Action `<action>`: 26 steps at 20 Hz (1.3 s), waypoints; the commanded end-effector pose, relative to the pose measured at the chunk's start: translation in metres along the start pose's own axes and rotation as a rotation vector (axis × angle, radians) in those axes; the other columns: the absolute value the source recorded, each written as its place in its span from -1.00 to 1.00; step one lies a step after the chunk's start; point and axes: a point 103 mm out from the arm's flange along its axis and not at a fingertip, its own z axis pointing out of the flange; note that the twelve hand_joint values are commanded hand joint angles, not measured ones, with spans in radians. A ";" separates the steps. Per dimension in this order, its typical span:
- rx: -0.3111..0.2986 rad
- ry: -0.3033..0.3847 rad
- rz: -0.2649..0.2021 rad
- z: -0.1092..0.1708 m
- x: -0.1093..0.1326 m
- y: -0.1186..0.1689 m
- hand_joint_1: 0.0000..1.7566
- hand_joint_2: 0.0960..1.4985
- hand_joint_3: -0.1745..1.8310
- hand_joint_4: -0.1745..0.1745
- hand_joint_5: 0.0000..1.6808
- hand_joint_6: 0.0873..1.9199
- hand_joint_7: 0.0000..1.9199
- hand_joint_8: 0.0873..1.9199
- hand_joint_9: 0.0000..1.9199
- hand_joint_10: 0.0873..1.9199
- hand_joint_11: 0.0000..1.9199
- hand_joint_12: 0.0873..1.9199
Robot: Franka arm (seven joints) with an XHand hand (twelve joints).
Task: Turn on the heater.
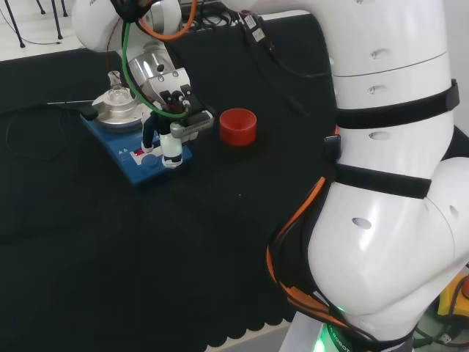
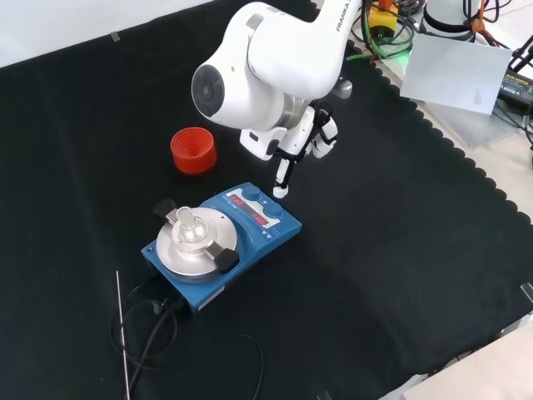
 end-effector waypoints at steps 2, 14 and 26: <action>0.013 0.011 -0.003 0.001 -0.008 0.010 0.76 -0.33 0.38 -0.12 -0.69 -1.00 0.88 0.74 1.00 0.52 1.00 0.47; 0.018 0.013 -0.006 0.000 -0.010 0.017 0.76 -0.33 0.38 -0.12 -0.69 -1.00 0.88 0.74 1.00 0.51 1.00 0.46; 0.025 0.014 -0.008 0.000 -0.010 0.024 0.76 -0.33 0.38 -0.12 -0.68 -1.00 0.88 0.74 1.00 0.50 1.00 0.45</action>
